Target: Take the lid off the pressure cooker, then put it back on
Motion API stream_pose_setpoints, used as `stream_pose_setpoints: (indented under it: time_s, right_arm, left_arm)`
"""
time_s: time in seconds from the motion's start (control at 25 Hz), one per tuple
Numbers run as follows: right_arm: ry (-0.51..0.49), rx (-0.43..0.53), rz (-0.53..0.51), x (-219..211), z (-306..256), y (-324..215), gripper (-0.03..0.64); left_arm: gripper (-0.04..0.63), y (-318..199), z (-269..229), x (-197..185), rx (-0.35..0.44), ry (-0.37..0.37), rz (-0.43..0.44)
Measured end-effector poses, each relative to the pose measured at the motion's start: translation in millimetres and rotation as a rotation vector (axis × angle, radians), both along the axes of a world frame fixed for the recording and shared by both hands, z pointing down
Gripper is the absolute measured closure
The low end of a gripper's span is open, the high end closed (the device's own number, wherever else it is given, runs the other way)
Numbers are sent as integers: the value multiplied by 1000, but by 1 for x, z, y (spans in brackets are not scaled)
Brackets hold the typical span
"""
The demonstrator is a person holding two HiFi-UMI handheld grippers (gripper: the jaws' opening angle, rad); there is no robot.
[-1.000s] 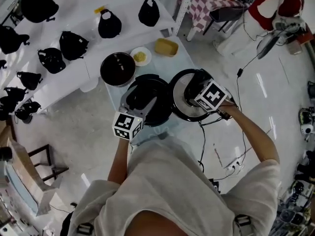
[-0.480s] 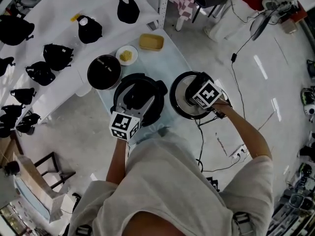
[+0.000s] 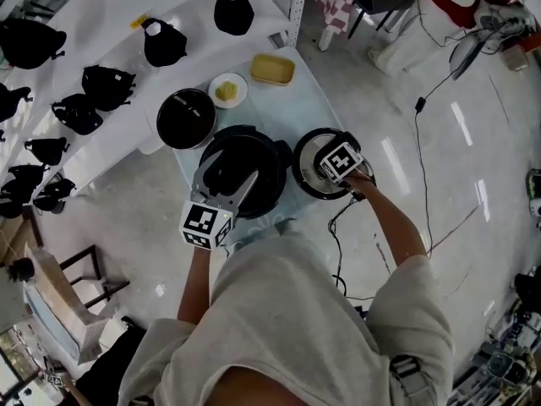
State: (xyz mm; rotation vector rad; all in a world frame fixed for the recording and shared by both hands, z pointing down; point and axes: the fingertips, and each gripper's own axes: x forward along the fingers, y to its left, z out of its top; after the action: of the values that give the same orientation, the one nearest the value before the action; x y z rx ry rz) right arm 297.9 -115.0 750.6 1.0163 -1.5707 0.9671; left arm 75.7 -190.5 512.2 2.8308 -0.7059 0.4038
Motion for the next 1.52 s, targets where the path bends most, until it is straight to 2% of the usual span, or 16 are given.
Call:
stream_pose_setpoints:
  time_s: [0.2, 0.52, 0.96, 1.08, 1.24, 1.36, 1.52]
  right_arm:
    - [20, -13, -3, -2, 33, -12, 347]
    - [-2, -44, 73, -6, 70, -11, 344]
    - [7, -27, 62, -8, 63, -13, 321]
    - [31, 63, 34, -6, 39, -18, 322]
    - [-59, 267, 78, -23, -12, -35, 330]
    - [-108, 454, 135, -27, -61, -43, 348]
    - [-179, 755, 199, -38, -148, -46, 369]
  left_arm:
    - [284, 2, 1, -4, -9, -12, -9]
    - [284, 5, -2, 1, -5, -19, 5]
    - [284, -4, -2, -6, -8, 0, -19]
    - [284, -6, -1, -11, -6, 2, -32]
    - [284, -12, 2, -18, -8, 2, -50]
    - [284, -15, 0, -18, -2, 9, -58]
    - [284, -20, -5, -22, 15, 15, -66]
